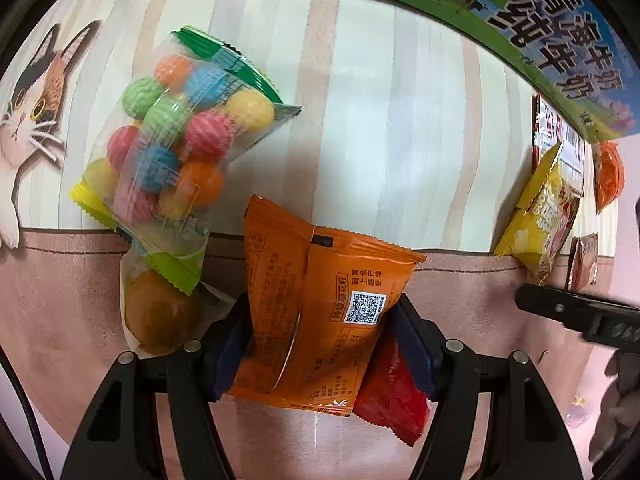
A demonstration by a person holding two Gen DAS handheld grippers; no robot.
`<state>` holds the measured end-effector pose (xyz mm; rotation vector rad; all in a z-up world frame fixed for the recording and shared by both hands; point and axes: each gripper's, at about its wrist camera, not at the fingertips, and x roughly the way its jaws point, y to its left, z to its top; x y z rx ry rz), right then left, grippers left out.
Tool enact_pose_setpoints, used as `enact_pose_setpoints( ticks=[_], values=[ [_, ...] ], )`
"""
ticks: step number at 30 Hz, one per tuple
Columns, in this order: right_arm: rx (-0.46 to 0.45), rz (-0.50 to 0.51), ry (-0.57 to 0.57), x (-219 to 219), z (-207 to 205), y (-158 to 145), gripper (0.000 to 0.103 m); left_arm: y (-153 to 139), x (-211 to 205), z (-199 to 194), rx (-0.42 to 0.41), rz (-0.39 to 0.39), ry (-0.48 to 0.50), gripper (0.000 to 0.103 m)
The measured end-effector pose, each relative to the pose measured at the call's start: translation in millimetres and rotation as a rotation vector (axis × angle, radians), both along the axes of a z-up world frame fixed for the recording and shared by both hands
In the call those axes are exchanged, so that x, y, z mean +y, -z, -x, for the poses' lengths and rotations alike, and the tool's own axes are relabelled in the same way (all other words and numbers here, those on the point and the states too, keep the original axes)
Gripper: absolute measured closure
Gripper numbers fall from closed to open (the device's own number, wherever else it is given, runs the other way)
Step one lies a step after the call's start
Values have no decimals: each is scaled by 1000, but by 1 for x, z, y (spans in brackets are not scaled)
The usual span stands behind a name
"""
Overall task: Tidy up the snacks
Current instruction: 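Grasp the orange packet with left tool while right tool grasps GUOBA chips bag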
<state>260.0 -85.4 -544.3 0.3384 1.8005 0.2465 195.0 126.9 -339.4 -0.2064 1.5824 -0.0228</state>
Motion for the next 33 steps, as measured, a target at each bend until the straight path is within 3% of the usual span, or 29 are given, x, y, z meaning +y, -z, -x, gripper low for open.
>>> enact_pose_setpoints(
  ticks=[2,4,5,7,10,14,19,23,26,28,31,33],
  values=[
    [-5,-22,29,-7,6,-3,42,1,-5,-1,1,-17,30,36],
    [-141,81,-180,9,13,-21,39,3,-10,-3,-1,-29,50,36],
    [-245,172,-345,26,16,-35,35,3,-13,-2,-2,-36,59,36],
    [-345,259,-522,50,24,-48,19,4,-16,-2,-5,-45,70,36],
    [-458,339,-747,81,26,-56,18,4,-25,0,-8,-58,79,37],
    [-505,380,-927,114,19,-45,18,5,-31,4,-10,-64,82,37],
    [-479,392,-1062,174,-2,-22,18,5,-36,10,-16,-60,76,37],
    [-447,374,-1067,192,-17,-3,21,5,-39,16,-20,-66,85,37],
    [-409,327,-942,188,-36,-3,25,4,-38,20,-23,-64,91,37],
    [-348,272,-782,172,-50,-5,28,3,-38,22,-25,-59,92,37],
    [-159,205,-472,135,-67,5,28,3,-32,23,-24,-50,97,36],
    [-90,152,-308,111,-68,12,28,3,-30,24,-25,-47,102,35]
  ],
)
